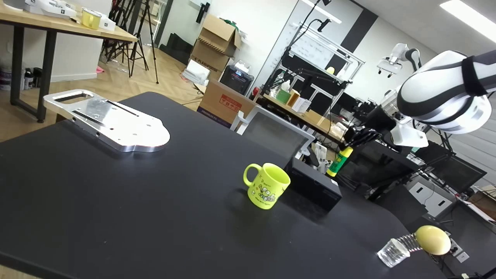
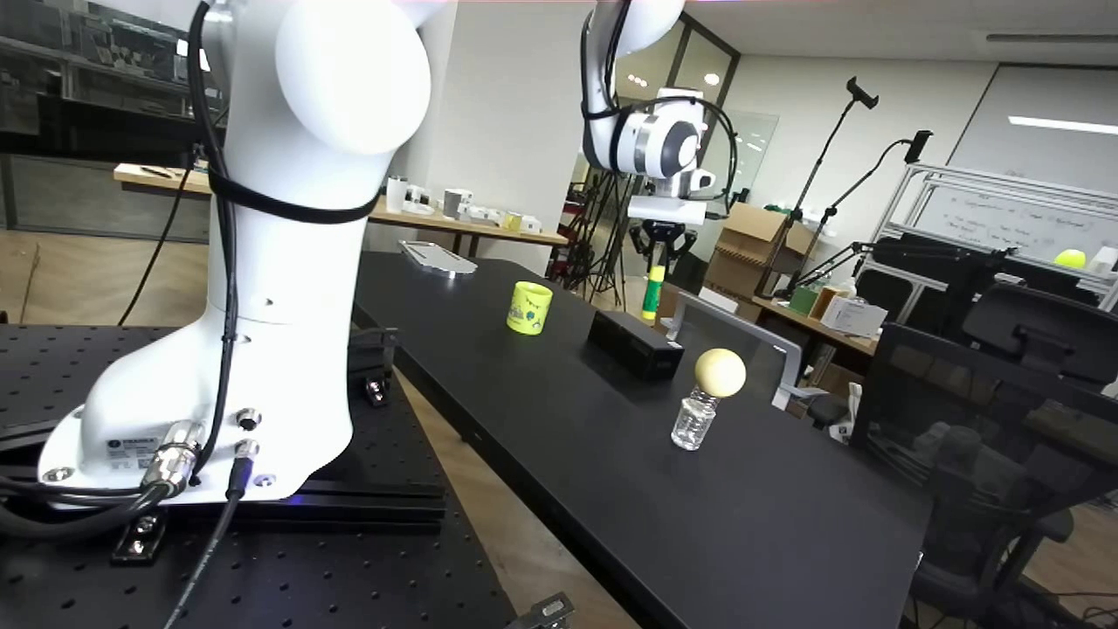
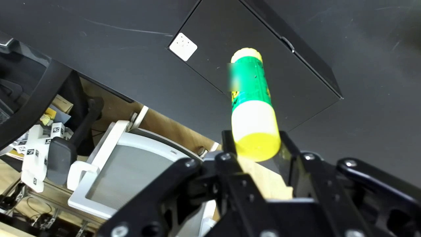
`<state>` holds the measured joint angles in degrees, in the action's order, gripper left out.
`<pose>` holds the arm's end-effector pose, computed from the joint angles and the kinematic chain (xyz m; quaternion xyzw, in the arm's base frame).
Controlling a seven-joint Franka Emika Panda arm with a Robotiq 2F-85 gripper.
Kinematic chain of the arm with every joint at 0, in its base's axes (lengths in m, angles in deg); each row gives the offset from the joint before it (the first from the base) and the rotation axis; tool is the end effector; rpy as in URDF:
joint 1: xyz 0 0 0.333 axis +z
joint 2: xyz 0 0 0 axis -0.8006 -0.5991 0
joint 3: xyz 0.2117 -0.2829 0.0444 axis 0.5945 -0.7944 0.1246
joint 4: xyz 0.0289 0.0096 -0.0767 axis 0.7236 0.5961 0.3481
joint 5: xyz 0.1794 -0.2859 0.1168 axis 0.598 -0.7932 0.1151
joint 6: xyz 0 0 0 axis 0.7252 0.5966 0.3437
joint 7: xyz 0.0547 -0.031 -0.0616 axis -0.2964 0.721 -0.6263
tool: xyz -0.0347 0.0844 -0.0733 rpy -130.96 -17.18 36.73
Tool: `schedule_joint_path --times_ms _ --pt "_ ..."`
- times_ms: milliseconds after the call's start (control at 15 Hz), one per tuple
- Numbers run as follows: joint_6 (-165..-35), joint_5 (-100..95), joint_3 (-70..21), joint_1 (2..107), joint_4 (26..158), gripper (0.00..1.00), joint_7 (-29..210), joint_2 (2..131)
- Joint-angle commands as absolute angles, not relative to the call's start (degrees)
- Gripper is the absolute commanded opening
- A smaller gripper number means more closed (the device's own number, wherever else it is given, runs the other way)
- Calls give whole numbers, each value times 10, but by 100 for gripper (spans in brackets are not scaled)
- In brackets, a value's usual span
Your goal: Move the paper glue from the mug to the box
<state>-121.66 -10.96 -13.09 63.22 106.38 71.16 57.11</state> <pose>0.6379 0.1964 0.3733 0.9176 0.3371 0.2090 0.0262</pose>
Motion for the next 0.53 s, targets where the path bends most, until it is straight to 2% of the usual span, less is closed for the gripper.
schedule_joint_path --times_ms 0,467 --pt "-1237 -106 -131 625 1079 9 728 572" --pt "-1228 -55 -97 585 1059 9 686 544"
